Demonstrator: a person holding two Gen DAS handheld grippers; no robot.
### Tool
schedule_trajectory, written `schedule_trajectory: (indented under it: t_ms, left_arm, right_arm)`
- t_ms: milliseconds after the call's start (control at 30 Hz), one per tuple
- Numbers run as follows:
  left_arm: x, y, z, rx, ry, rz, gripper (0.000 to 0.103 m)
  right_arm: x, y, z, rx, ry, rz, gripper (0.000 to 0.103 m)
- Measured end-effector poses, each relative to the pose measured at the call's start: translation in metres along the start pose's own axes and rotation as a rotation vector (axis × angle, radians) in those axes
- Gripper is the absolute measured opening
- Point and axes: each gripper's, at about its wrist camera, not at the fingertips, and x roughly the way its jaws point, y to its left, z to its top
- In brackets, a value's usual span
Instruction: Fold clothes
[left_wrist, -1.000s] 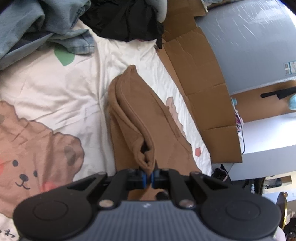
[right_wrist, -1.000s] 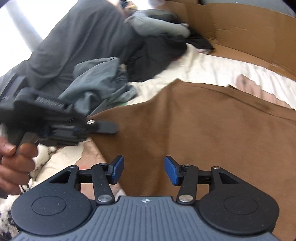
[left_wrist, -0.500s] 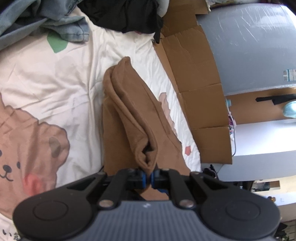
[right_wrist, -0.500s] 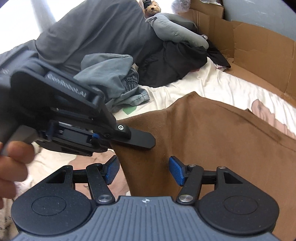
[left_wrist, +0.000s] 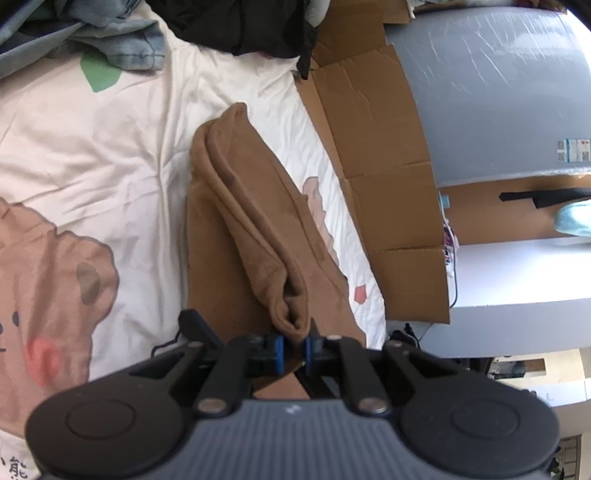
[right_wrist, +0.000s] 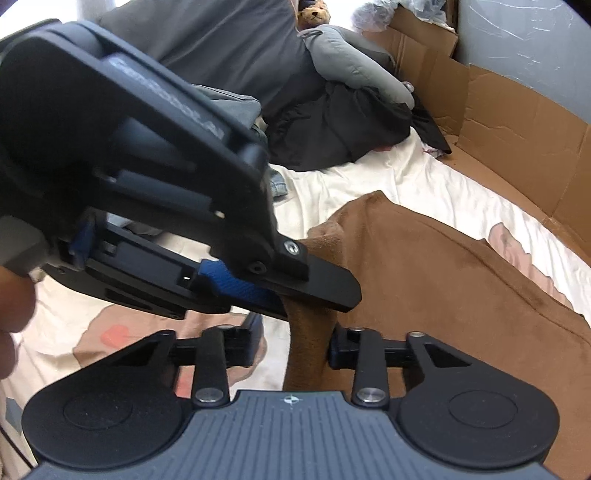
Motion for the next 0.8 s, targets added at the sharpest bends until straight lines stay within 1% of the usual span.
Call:
schedule_trajectory:
  t_ms: [67, 100, 200, 267, 300, 333, 400, 433, 467, 500, 533, 700, 800]
  left_arm:
    - [-0.001, -0.001, -0.001, -0.001, 0.003, -0.009, 0.014]
    - [-0.003, -0.001, -0.001, 0.0, 0.002, -0.014, 0.015]
    - [-0.009, -0.006, -0.001, 0.012, -0.016, -0.041, 0.016]
    - [-0.014, -0.012, 0.001, 0.021, -0.03, -0.069, 0.019]
    - [-0.016, -0.014, 0.003, 0.027, -0.037, -0.068, 0.022]
    - [-0.017, -0.015, 0.005, 0.036, -0.043, -0.057, 0.024]
    - [-0.019, -0.017, 0.01, 0.05, -0.059, -0.024, 0.034]
    - [-0.02, -0.016, 0.013, 0.053, -0.068, -0.004, 0.037]
    - [-0.02, -0.015, 0.016, 0.053, -0.077, 0.019, 0.041]
    - [-0.02, -0.013, 0.019, 0.055, -0.087, 0.044, 0.049]
    - [-0.019, -0.012, 0.023, 0.057, -0.1, 0.072, 0.052]
    - [-0.005, -0.002, 0.045, 0.087, -0.113, 0.157, 0.064]
    - [0.008, 0.004, 0.06, 0.107, -0.115, 0.192, 0.065]
  right_arm:
    - [0.001, -0.004, 0.0, 0.008, 0.005, -0.007, 0.012]
    - [0.002, -0.006, 0.0, 0.009, 0.004, -0.009, 0.008]
    - [0.002, -0.012, 0.0, 0.016, -0.002, -0.009, 0.005]
    - [0.002, -0.017, -0.001, 0.027, -0.004, -0.006, 0.005]
    - [0.002, -0.019, -0.002, 0.035, -0.002, -0.005, 0.005]
    - [0.003, -0.021, -0.002, 0.041, -0.001, -0.004, 0.005]
    - [0.001, -0.023, -0.003, 0.046, -0.004, -0.001, 0.005]
    - [0.001, -0.024, -0.004, 0.049, -0.006, 0.001, 0.005]
    - [-0.001, -0.025, -0.004, 0.051, -0.007, 0.003, 0.005]
    - [-0.002, -0.025, -0.005, 0.053, -0.009, 0.005, 0.005]
    - [-0.003, -0.026, -0.005, 0.056, -0.011, 0.009, 0.005]
    - [-0.007, -0.027, -0.008, 0.044, -0.018, 0.017, 0.005]
    - [-0.005, -0.029, -0.008, 0.056, -0.012, 0.028, 0.005]
